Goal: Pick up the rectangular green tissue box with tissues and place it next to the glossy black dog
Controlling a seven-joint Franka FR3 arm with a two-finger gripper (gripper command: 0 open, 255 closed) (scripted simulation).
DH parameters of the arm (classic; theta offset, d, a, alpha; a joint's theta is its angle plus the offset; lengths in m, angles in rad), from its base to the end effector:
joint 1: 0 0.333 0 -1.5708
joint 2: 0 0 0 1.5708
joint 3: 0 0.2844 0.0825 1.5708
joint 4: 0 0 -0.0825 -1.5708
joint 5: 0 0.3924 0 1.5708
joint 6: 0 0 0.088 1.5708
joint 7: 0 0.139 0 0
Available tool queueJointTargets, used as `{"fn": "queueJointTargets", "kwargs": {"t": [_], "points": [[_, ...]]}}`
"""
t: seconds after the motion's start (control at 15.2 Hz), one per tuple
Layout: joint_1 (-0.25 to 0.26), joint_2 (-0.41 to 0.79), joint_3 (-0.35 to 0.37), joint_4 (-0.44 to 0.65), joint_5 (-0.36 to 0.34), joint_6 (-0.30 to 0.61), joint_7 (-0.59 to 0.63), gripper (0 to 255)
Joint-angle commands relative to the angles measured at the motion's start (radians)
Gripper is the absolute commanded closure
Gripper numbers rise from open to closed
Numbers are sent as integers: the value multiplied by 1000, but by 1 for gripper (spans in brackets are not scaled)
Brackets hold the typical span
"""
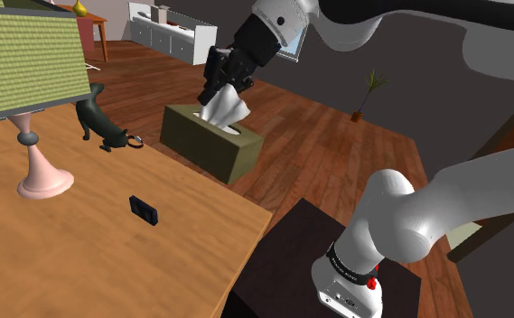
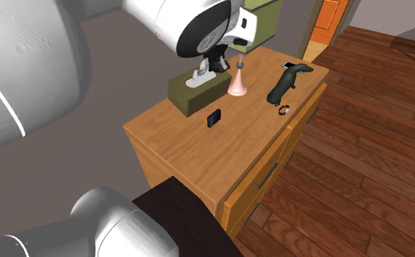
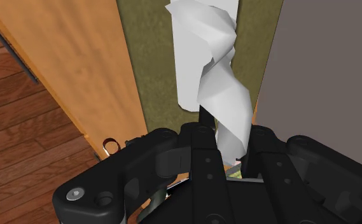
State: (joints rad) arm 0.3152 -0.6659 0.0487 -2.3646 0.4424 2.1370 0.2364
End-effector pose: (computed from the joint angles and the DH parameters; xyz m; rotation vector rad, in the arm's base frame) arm 0.3893 0.1828 0.5563 -2.6141 0.0422 -0.4037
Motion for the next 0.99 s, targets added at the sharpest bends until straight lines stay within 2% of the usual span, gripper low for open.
{"fn": "queueJointTargets", "kwargs": {"t": [0.0,0.07,0.4,0.92], "points": [[-3,2,-4,28,-7,-26,7,255],[-3,3,-4,32,-8,-29,9,255],[-2,209,-11,189,-6,15,-15,255],[-4,533,-23,504,-14,20,-28,255]]}}
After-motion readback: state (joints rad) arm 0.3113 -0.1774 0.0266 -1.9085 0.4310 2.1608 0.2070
